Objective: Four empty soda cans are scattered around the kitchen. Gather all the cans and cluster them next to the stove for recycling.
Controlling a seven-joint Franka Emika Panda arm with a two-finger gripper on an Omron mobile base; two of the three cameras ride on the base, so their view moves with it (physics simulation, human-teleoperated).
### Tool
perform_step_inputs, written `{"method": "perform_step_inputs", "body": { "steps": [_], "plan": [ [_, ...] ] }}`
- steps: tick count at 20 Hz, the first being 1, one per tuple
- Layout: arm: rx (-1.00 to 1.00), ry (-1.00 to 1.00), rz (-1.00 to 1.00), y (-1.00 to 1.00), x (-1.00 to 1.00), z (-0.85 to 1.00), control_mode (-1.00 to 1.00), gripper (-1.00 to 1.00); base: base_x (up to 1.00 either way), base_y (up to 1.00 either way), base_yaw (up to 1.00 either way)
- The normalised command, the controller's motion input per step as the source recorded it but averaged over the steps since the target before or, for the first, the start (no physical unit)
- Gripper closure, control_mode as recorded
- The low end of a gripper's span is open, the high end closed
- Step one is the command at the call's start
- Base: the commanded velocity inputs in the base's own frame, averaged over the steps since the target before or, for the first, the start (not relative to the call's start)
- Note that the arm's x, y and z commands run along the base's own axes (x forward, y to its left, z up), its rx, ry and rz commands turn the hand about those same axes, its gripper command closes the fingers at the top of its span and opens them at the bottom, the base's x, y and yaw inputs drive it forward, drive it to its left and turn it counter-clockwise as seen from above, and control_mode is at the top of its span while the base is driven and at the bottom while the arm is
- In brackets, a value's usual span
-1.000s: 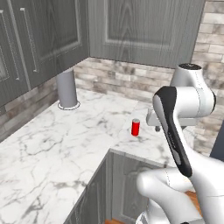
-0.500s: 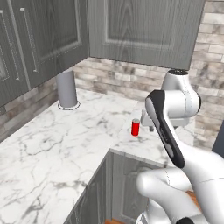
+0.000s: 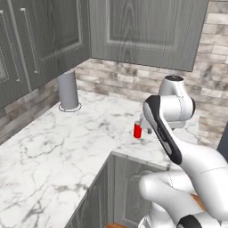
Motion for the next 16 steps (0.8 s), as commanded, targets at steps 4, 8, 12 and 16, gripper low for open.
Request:
{"method": "perform_step_inputs", "body": {
  "steps": [4, 8, 12, 16],
  "plan": [
    [0.00, 0.00, 0.01, 0.00, 0.36, -0.19, -1.00, -1.00, 0.00, 0.00, 0.00],
    [0.00, 0.00, 0.01, 0.00, 0.41, -0.14, -1.00, -1.00, 0.00, 0.00, 0.00],
    [0.00, 0.00, 0.01, 0.00, 0.45, -0.10, -1.00, -1.00, 0.00, 0.00, 0.00],
    [0.00, 0.00, 0.00, 0.00, 0.48, -0.09, -1.00, -1.00, 0.00, 0.00, 0.00]
  ]
}}
